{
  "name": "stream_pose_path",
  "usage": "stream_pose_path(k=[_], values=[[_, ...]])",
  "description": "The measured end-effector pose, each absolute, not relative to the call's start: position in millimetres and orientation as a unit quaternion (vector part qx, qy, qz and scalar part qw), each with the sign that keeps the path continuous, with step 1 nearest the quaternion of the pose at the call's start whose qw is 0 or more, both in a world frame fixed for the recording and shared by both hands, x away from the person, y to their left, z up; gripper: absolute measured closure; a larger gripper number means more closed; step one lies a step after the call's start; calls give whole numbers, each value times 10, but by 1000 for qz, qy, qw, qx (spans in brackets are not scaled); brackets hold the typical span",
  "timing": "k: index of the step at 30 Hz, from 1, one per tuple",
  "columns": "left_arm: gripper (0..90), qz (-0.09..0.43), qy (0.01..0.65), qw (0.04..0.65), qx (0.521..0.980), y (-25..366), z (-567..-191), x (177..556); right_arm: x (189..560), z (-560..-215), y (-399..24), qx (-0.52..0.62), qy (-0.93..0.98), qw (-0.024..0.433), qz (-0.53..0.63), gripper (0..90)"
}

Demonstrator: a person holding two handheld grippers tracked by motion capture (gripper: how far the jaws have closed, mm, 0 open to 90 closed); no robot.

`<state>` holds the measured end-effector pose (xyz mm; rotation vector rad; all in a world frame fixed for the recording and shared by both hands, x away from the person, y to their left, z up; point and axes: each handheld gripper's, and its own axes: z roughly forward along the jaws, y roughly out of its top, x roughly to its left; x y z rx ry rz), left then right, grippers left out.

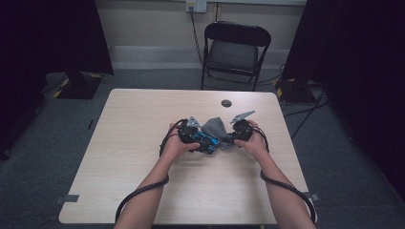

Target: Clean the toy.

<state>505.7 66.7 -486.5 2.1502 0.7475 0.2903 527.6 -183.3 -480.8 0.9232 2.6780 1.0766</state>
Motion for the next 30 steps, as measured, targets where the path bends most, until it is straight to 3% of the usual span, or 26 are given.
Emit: stream_pose_path(k=[30], values=[[71, 117, 301, 400, 858, 654, -4844, 5055, 4838, -4828, -2163, 312, 875, 43, 368, 742]])
